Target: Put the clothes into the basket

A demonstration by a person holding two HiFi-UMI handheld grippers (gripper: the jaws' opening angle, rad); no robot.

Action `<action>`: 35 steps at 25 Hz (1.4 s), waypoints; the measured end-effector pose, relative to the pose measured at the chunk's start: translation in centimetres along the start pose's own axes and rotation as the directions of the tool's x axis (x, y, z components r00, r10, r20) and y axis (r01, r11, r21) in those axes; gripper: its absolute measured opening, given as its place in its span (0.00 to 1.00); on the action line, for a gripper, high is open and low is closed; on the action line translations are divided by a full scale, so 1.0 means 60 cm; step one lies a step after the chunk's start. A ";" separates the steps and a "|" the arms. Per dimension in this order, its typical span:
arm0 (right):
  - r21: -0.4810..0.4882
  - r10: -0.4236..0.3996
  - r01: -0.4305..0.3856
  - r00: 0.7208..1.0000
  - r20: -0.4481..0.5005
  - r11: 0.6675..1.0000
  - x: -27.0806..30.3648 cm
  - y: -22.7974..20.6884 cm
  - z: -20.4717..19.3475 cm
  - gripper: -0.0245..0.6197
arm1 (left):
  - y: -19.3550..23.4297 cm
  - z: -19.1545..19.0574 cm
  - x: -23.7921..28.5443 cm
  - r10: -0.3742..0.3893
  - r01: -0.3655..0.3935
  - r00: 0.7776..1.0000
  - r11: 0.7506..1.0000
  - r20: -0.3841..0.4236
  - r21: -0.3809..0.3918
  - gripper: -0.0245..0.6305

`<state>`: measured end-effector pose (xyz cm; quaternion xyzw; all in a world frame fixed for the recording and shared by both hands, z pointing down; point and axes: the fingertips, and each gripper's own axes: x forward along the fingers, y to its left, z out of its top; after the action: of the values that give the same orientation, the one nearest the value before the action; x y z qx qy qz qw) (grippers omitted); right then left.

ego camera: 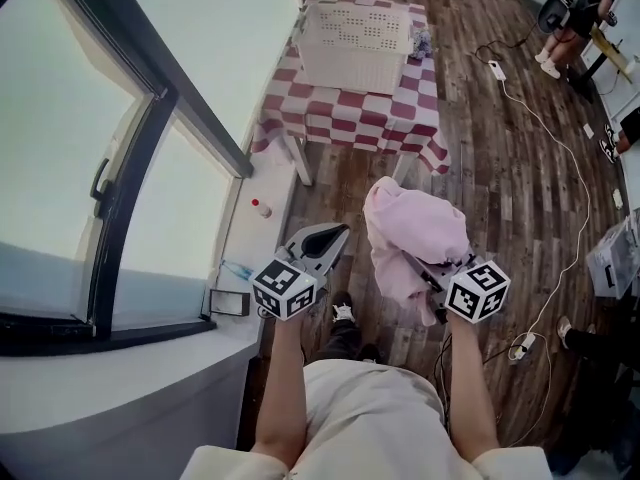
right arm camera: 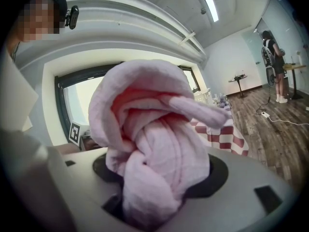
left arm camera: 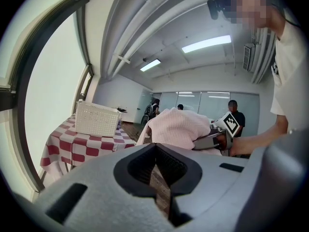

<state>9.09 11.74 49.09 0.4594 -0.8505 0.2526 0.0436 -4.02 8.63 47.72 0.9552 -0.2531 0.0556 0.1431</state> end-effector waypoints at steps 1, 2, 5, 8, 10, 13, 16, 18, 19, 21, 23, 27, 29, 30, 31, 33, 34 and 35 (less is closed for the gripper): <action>0.001 -0.006 0.006 1.000 0.001 1.000 0.010 -0.005 0.005 0.55 | 0.013 0.003 0.006 -0.005 0.005 1.000 1.000 0.001 -0.002 0.06; 0.002 -0.012 0.012 1.000 0.001 1.000 0.020 -0.010 0.010 0.55 | 0.026 0.006 0.011 -0.010 0.010 1.000 1.000 0.001 -0.004 0.06; -0.002 -0.028 0.028 1.000 0.000 1.000 0.050 -0.022 0.024 0.55 | 0.060 0.012 0.022 -0.026 0.026 1.000 1.000 -0.007 0.001 0.06; -0.003 -0.037 0.037 0.999 0.004 0.999 0.079 -0.027 0.035 0.55 | 0.088 0.017 0.026 -0.041 0.041 0.999 0.999 -0.019 0.008 0.06; 0.000 -0.039 0.039 0.999 0.011 0.999 0.098 -0.027 0.040 0.55 | 0.106 0.021 0.025 -0.044 0.045 0.999 0.999 -0.027 0.012 0.06; 0.007 -0.037 0.037 0.999 0.011 0.999 0.123 -0.028 0.044 0.55 | 0.126 0.025 0.025 -0.047 0.048 0.998 0.999 -0.042 0.017 0.06; 0.013 -0.045 0.045 0.999 0.017 0.999 0.145 -0.037 0.046 0.55 | 0.149 0.023 0.028 -0.041 0.042 0.998 0.999 -0.052 0.009 0.06; 0.021 -0.072 0.072 0.997 0.029 0.997 0.151 -0.051 0.048 0.55 | 0.161 0.017 0.033 -0.035 0.035 0.998 0.999 -0.050 -0.004 0.06; 0.028 -0.090 0.089 0.995 0.031 0.996 0.151 -0.060 0.046 0.55 | 0.165 0.011 0.036 -0.032 0.031 0.998 0.999 -0.046 -0.020 0.06; 0.039 -0.109 0.108 0.994 0.030 0.993 0.155 -0.078 0.048 0.55 | 0.175 0.002 0.046 -0.028 0.026 0.999 0.999 -0.036 -0.047 0.06; 0.034 -0.103 0.102 0.994 0.024 0.994 0.167 -0.092 0.055 0.55 | 0.187 -0.001 0.057 -0.026 0.024 0.999 0.998 -0.033 -0.054 0.06; 0.015 -0.081 0.081 0.997 0.010 0.997 0.201 -0.121 0.080 0.55 | 0.217 0.018 0.082 -0.025 0.023 0.999 0.999 -0.042 -0.037 0.06; 0.016 -0.071 0.071 0.997 0.010 0.997 0.219 -0.134 0.096 0.55 | 0.236 0.035 0.096 -0.021 0.020 0.999 0.999 -0.043 -0.030 0.06; 0.016 -0.066 0.066 0.998 0.011 0.998 0.229 -0.140 0.105 0.55 | 0.249 0.045 0.103 -0.016 0.014 0.999 0.999 -0.039 -0.029 0.06; 0.014 -0.059 0.059 0.998 0.011 0.998 0.240 -0.146 0.114 0.55 | 0.262 0.055 0.112 -0.009 0.008 0.999 1.000 -0.033 -0.027 0.06; 0.007 -0.045 0.045 0.999 0.011 0.999 0.260 -0.160 0.131 0.55 | 0.286 0.076 0.134 -0.001 0.001 1.000 1.000 -0.024 -0.018 0.06; 0.004 -0.039 0.039 0.999 0.011 0.999 0.268 -0.167 0.137 0.55 | 0.295 0.085 0.146 -0.001 0.000 1.000 1.000 -0.024 -0.011 0.06; 0.004 -0.033 0.033 0.999 0.011 0.999 0.275 -0.175 0.143 0.55 | 0.303 0.093 0.159 -0.002 0.002 1.000 1.000 -0.026 -0.004 0.06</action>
<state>9.41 -9.54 50.76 0.4747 -0.8426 0.2510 0.0421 -4.65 -12.63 48.55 0.9544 -0.2504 0.0672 0.1482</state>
